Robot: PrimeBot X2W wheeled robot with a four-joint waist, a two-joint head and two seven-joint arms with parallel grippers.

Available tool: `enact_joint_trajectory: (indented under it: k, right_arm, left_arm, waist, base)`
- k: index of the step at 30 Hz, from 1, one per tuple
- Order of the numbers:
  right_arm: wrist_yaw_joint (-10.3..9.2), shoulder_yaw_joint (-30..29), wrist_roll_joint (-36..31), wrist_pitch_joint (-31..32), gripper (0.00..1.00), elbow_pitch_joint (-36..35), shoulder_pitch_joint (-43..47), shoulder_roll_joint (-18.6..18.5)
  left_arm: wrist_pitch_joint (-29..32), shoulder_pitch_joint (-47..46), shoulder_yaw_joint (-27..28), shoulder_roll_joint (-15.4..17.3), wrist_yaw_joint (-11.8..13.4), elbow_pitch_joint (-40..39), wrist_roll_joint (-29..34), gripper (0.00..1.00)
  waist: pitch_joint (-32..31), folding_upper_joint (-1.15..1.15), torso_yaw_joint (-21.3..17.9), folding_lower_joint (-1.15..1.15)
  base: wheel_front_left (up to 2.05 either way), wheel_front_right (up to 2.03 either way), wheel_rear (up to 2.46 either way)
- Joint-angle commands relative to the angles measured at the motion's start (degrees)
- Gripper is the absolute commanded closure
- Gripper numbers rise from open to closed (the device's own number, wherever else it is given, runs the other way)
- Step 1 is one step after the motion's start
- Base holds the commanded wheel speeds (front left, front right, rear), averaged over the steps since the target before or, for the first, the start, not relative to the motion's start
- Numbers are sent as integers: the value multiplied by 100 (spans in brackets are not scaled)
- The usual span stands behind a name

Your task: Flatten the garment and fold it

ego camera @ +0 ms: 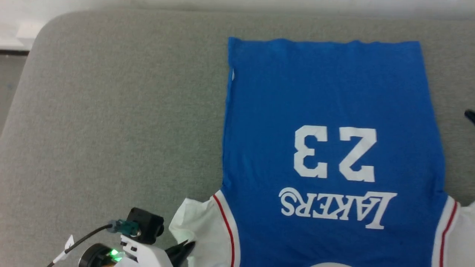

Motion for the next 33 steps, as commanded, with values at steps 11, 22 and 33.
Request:
enact_joint_trajectory:
  k: [11,22,33]
  right_arm:
    - [-11,448,-342,855,0,1230,-2298,-232]
    - [-11,364,-1220,686,0,2808,-3444,-299]
    - [-11,644,-1224,388,100,3494,-3039,-308]
  left_arm:
    - [-193,-526,-569,-477,13,-427,496,100]
    - [-473,-774,-955,-831,-113,-184,661,100]
    - [-646,-817,-833,-799,-81,82,657,100]
  waist:
    - [1606,0,1192,-1]
    - [1864,0,1633,-1]
    - [1526,0,1361,-1]
  base:
    - [0,0,0]
    - [0,0,0]
    - [0,0,0]
